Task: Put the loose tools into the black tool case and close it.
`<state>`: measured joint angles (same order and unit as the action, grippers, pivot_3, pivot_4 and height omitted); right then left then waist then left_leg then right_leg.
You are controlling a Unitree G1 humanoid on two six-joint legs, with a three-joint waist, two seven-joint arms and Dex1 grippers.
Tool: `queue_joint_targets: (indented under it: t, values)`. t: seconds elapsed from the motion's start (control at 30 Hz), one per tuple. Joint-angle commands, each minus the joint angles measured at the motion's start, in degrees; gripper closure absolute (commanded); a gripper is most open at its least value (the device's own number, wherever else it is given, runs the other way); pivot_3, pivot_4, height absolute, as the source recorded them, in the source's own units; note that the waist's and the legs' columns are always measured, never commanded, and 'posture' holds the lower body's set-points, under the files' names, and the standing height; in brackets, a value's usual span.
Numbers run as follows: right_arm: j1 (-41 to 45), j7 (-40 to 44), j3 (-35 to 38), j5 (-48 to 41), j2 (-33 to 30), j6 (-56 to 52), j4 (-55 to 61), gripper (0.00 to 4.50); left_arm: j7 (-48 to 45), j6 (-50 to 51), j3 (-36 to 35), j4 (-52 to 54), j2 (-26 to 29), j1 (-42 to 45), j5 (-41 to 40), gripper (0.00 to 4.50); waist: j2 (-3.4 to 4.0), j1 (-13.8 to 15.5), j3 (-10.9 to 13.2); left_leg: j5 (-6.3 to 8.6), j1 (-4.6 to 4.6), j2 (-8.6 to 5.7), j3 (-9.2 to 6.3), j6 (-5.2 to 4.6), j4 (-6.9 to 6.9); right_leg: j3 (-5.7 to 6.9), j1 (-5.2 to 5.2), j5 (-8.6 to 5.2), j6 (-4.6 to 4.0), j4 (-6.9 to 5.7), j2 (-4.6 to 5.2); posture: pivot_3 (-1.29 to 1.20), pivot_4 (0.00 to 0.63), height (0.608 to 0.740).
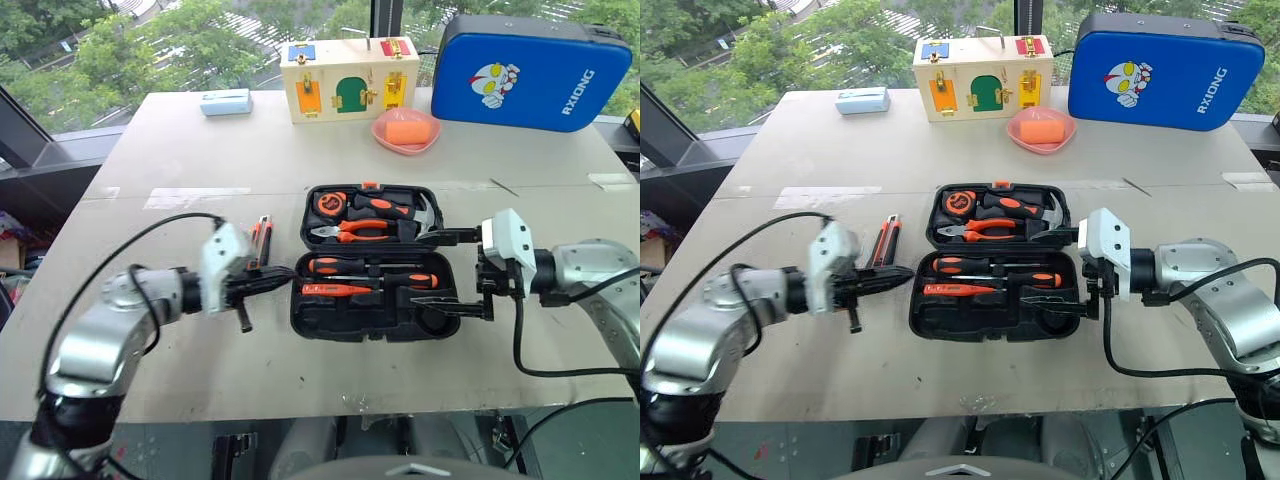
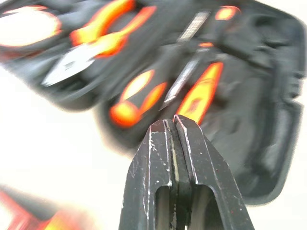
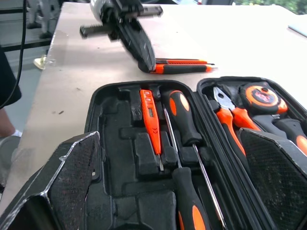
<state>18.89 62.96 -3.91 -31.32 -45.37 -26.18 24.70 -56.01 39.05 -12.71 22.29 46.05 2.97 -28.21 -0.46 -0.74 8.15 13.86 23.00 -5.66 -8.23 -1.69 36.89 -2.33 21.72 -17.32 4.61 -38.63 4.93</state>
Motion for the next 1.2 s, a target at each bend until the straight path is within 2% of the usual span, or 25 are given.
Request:
queue_joint_targets:
  t: [0.03, 0.17, 0.27, 0.3, 0.4, 0.5, 0.6, 0.73, 0.83, 1.0, 1.2]
  values:
    - [2.6, 2.8, 0.1, -0.1, 0.3, 2.6, -0.5, 0.0, 3.3, 7.6, -13.9, 6.3, -0.2, -8.2, -6.6, 3.49, 0.01, -0.1, 0.0, 0.0, 0.0, 0.0, 0.0, 0.0, -0.03, 0.0, 0.01, 0.0, 0.0, 0.01, 0.0, 0.0, 0.15, 0.735]
    - [6.9, 5.8, 0.0, -1.8, 1.8, 3.2, -2.9, 0.0, 6.4, 8.9, -28.7, 10.1, -4.9, -24.2, -6.7, 1.68, -0.01, -0.3, 0.0, -0.03, -0.07, 0.02, 0.06, 0.06, -0.17, -0.09, 0.0, 0.0, -0.01, 0.11, 0.0, 0.0, 0.15, 0.735]
    - [9.1, 8.1, 0.0, -3.2, 2.5, 3.0, -4.0, 0.0, 8.4, 8.9, -35.5, 10.8, -9.1, -32.2, -6.9, 0.24, -0.05, 0.1, 0.1, 0.01, -0.09, 0.05, 0.05, 0.01, -0.26, -0.06, -0.02, 0.0, -0.03, 0.23, 0.0, 0.0, 0.15, 0.735]
    - [9.6, 9.3, -0.1, -3.7, 2.6, 3.0, -4.1, 0.0, 9.0, 8.6, -36.9, 11.3, -10.4, -34.4, -7.0, 0.05, -0.09, 0.4, 0.1, 0.01, -0.08, 0.05, 0.02, 0.0, -0.29, -0.07, -0.04, 0.0, -0.03, 0.27, 0.02, 0.0, 0.15, 0.735]
    - [10.6, 11.1, -0.2, -4.3, 2.7, 2.9, -4.6, 0.0, 11.4, 9.6, -37.8, 14.2, -12.1, -37.3, -7.8, 0.05, -0.13, 1.7, 0.1, 0.04, -0.04, 0.03, -0.05, -0.02, -0.33, -0.05, -0.13, 0.02, -0.06, 0.44, 0.09, 0.0, 0.15, 0.735]
    - [11.1, 11.5, -0.6, -3.7, 3.1, 3.1, -5.3, 0.0, 15.7, 13.3, -35.9, 16.6, -11.0, -34.5, -9.7, 0.05, -0.14, 2.3, 0.1, 0.05, -0.02, 0.02, -0.06, -0.04, -0.33, -0.02, -0.16, 0.06, -0.12, 0.53, 0.12, 0.0, 0.15, 0.735]
    - [11.0, 11.2, -0.7, -2.9, 3.5, 3.5, -5.2, 0.0, 21.5, 20.8, -32.8, 17.4, -7.9, -26.5, -12.7, 0.05, -0.15, 2.5, 0.1, 0.05, -0.03, 0.03, -0.12, -0.04, -0.33, 0.02, -0.15, 0.11, -0.18, 0.51, 0.07, 0.0, 0.15, 0.735]
    - [9.3, 9.5, -0.5, -2.2, 3.2, 3.6, -3.0, 0.0, 29.9, 36.2, -23.1, 14.1, -2.4, -8.0, -15.3, 0.05, -0.17, 2.1, 0.1, 0.01, -0.04, 0.03, -0.11, 0.04, -0.36, 0.01, -0.12, 0.12, -0.17, 0.48, 0.02, 0.0, 0.15, 0.735]
    - [8.2, 8.5, -0.2, -2.2, 2.9, 3.4, -1.4, 0.0, 34.3, 44.3, -17.9, 10.2, -2.0, 2.1, -14.1, 0.05, -0.19, 1.4, 0.1, -0.09, -0.04, 0.02, -0.07, 0.2, -0.38, 0.08, -0.08, 0.13, -0.16, 0.47, -0.01, 0.0, 0.15, 0.735]
    - [4.9, 5.5, 0.6, -2.3, 2.6, 2.7, 2.2, 0.0, 38.3, 44.4, -3.3, -0.8, -2.4, 16.7, -7.7, 0.05, -0.26, 0.5, 0.2, -0.12, -0.03, 0.05, -0.03, 0.24, -0.45, 0.03, -0.01, 0.12, -0.15, 0.46, -0.07, 0.0, 0.15, 0.735]
    - [2.9, 3.2, 0.8, -2.5, 2.4, 2.2, 4.6, 0.0, 39.0, 42.2, 7.8, -10.3, -4.7, 24.4, -2.4, 0.05, -0.27, 0.0, 0.2, -0.12, 0.0, 0.04, 0.0, 0.24, -0.45, -0.04, 0.02, 0.12, -0.14, 0.48, -0.06, 0.0, 0.15, 0.735]
